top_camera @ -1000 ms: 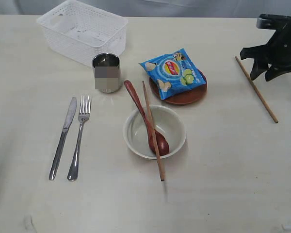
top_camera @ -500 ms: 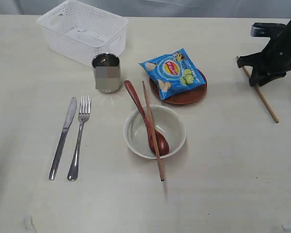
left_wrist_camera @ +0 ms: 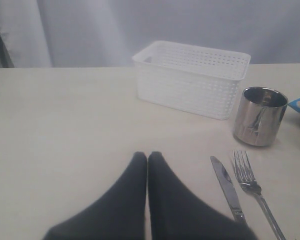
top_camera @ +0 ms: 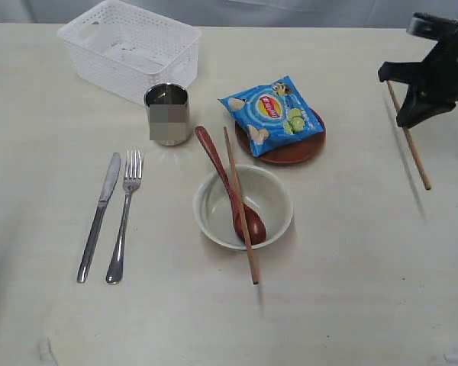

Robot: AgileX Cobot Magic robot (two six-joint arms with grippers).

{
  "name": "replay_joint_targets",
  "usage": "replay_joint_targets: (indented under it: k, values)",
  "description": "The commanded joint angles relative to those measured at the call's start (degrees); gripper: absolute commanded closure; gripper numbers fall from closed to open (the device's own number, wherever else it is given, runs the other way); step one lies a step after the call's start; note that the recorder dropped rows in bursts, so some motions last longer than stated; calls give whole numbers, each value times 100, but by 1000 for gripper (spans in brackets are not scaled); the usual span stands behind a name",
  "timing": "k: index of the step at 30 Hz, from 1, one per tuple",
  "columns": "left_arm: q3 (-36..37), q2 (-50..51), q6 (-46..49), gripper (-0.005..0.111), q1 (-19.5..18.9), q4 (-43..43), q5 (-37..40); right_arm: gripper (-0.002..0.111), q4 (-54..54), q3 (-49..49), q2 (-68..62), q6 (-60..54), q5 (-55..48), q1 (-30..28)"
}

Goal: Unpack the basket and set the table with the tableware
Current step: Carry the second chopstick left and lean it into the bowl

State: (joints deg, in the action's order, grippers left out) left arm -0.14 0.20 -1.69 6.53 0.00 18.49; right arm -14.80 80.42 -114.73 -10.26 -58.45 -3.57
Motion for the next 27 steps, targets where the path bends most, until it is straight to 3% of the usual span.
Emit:
replay_joint_targets:
  k: [1,5,9,13,27]
  values:
    - [14,-20,-1,106,-13,0,-18,109,-621,-639,961,1,-331,406]
    - [14,-20,-1,106,-13,0,-18,109,-1508,-1625,1683,38,21,1787]
    - [14,-20,-1,106,-13,0,-18,109,-2212,-1751,1482,164,673,2732]
    - [14,-20,-1,106,-13,0,-18,109,-2201,-1751,1135,169,718,2972]
    - [14,-20,-1,106,-13,0,-18,109,-2262,-1716,843,105,1035,2971]
